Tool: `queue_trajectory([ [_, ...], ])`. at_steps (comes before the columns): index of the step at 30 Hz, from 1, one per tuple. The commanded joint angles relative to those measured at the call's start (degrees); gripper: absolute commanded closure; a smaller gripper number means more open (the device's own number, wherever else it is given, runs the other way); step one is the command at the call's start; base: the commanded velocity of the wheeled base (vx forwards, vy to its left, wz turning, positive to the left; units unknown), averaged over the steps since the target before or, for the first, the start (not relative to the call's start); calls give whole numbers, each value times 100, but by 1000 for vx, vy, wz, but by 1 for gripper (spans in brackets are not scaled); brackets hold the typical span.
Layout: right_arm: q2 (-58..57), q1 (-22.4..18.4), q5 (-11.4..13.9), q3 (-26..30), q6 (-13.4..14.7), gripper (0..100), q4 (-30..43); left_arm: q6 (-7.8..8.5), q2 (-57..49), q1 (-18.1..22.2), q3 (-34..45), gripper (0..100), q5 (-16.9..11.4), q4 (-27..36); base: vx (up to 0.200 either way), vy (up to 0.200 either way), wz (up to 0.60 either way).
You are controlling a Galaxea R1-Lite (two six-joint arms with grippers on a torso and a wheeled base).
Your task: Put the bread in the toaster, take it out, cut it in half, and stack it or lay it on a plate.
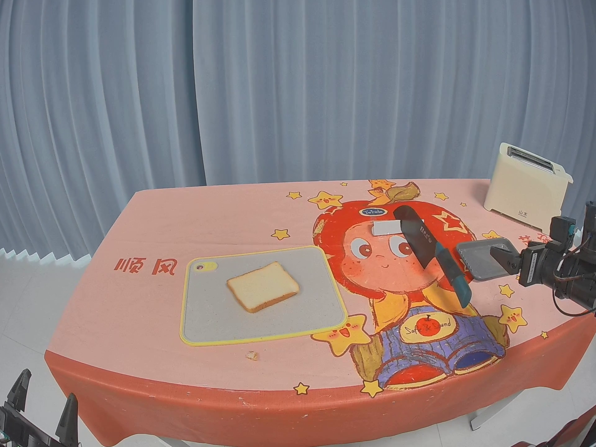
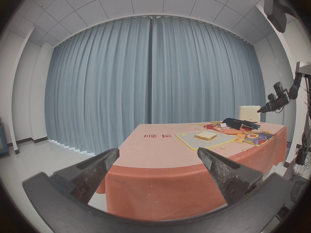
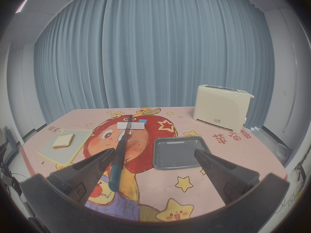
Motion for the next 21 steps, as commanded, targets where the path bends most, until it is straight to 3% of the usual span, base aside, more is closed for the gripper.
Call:
queue_trajectory([
  [1,192,-1,-8,-67,-1,0,0,-1,-93,2,101,0,2,-1,0,0,0],
  [21,667,7,45,-181,-80,0,-9,-1,-93,2,101,0,2,-1,0,0,0],
])
